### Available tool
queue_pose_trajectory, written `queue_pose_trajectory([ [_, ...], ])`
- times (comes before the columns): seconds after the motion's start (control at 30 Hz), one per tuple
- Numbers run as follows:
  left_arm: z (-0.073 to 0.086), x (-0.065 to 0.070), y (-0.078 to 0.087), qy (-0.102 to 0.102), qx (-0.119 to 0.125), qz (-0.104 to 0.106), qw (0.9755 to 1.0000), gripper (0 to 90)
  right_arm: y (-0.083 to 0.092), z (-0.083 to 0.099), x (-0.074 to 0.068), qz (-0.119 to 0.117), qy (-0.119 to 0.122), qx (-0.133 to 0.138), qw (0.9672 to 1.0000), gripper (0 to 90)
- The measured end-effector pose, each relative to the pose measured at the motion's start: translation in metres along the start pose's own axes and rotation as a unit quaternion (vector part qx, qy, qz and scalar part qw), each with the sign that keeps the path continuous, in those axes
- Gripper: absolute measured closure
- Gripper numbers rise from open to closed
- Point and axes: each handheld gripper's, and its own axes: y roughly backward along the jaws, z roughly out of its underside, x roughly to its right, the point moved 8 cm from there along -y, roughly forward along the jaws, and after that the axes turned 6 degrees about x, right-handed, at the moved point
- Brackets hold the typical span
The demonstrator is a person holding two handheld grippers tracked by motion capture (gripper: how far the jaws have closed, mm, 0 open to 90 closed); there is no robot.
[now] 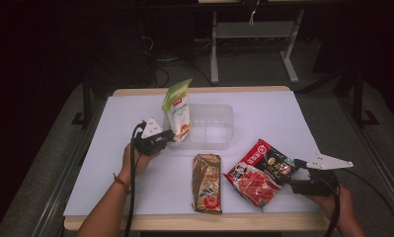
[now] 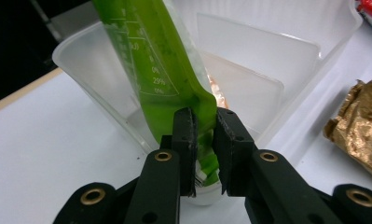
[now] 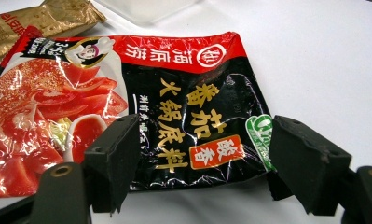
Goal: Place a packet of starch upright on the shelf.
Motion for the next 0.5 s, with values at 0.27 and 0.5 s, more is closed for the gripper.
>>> queue_pose_trajectory([
  [0.27, -0.005, 0.0, 0.008, 0.013, 0.017, 0.01, 0.9997, 74.1, 0.001, -0.001, 0.002, 0.003, -0.005, 0.005, 1.0, 24.4],
  [0.5, -0.018, -0.001, 0.024, 0.026, 0.055, 0.019, 0.998, 54.9, 0.0, -0.004, 0.002, -0.004, -0.01, 0.013, 0.9999, 24.4],
])
